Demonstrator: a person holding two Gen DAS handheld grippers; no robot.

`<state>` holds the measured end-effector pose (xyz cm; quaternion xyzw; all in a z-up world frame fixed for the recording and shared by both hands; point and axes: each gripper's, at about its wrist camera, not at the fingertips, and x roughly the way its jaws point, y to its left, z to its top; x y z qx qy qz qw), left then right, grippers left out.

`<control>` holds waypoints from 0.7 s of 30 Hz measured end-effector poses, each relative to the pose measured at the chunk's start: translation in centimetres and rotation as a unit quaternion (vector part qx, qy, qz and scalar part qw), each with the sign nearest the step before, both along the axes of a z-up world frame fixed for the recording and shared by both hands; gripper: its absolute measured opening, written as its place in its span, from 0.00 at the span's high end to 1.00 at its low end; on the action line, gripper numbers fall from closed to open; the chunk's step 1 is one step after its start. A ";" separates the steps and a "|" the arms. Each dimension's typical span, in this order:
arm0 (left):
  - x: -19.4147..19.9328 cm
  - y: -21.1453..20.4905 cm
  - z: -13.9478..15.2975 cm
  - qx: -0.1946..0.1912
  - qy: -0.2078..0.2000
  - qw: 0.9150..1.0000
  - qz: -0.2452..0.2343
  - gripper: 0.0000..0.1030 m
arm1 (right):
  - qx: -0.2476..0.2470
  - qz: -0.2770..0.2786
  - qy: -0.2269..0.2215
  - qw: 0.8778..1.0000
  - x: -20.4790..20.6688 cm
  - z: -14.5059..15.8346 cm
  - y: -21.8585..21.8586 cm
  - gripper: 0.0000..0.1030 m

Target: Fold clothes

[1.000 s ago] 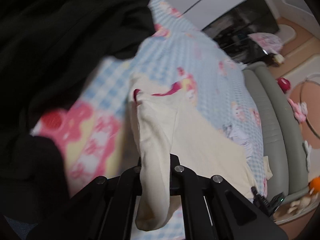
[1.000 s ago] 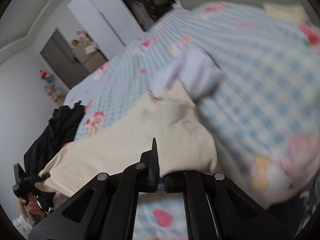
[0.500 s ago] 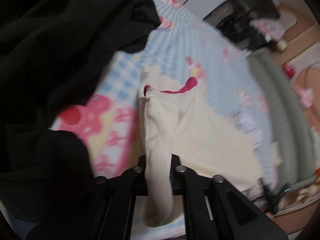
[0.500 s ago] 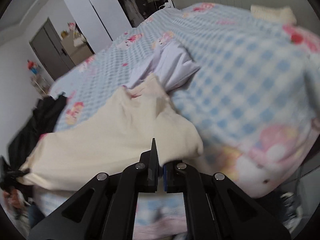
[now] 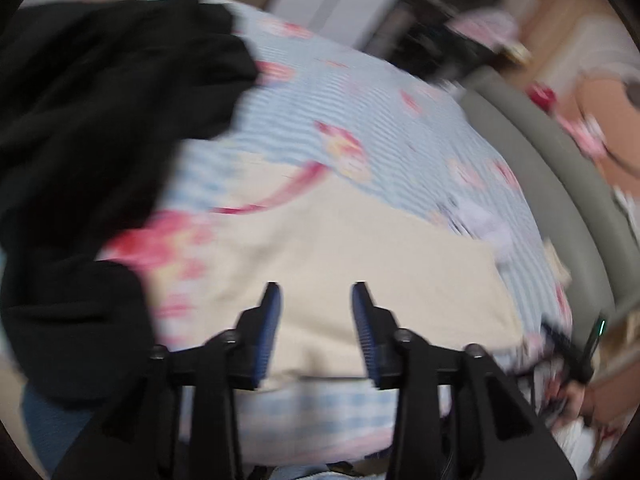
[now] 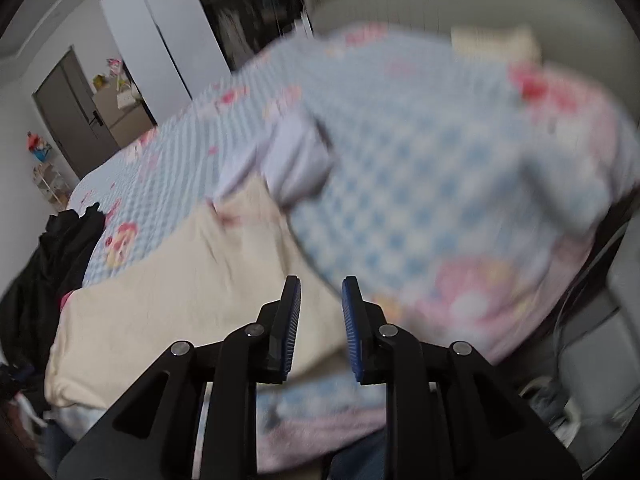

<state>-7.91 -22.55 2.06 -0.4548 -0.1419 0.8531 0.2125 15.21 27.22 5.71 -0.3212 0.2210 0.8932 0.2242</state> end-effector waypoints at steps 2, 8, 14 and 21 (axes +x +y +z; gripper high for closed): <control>-0.6 3.5 -1.7 -0.012 -0.015 0.999 -0.034 0.59 | 0.000 0.039 0.010 0.999 -1.0 0.8 -1.2 0.68; 0.1 6.5 -6.9 -0.096 -0.083 0.991 -0.046 0.64 | -0.060 0.183 -0.065 0.979 -5.7 -5.6 -8.3 0.69; 1.7 -0.8 -7.1 -0.091 -0.132 0.987 0.009 0.92 | -0.054 0.101 -0.117 0.986 -4.5 -8.2 -4.6 0.96; 3.4 -6.7 -6.6 0.028 -0.129 0.985 0.111 0.74 | -0.044 0.115 -0.048 0.991 -4.5 -3.8 -6.8 0.80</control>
